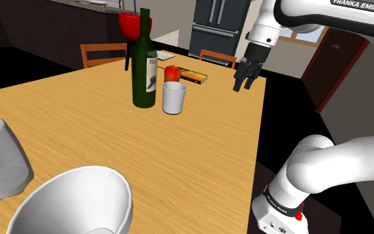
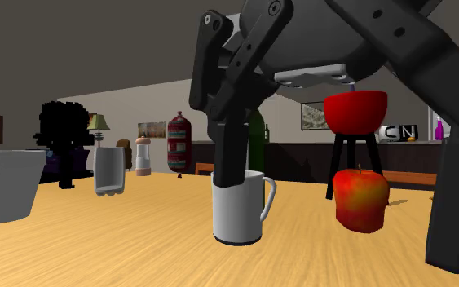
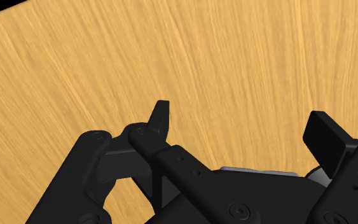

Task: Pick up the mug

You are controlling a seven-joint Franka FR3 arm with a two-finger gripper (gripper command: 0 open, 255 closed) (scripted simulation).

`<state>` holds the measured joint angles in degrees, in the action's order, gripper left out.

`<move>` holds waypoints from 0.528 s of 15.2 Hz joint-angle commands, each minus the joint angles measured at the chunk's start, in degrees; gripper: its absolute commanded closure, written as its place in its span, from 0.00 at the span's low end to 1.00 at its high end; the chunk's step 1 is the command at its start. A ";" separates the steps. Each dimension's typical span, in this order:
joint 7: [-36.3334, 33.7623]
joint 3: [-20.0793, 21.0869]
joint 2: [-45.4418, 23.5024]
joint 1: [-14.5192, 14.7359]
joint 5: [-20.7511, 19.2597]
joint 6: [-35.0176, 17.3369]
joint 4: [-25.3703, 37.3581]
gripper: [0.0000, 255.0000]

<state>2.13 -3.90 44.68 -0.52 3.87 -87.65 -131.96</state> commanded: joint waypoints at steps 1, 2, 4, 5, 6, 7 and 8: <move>0.00 0.00 0.00 0.00 0.00 0.00 0.00 0.00; -0.89 1.17 -1.57 0.48 0.38 -0.49 1.02 0.00; -2.66 3.46 -4.82 1.37 0.98 -1.39 3.24 0.00; -3.54 4.59 -6.51 1.77 1.20 -1.79 4.45 0.00; -4.44 5.70 -8.22 2.15 1.36 -2.15 5.72 0.00; -5.33 6.79 -9.97 2.50 1.46 -2.47 7.05 0.00; -6.24 7.88 -11.76 2.84 1.51 -2.76 8.44 0.00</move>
<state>-3.22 2.89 34.55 1.96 5.31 -90.12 -124.76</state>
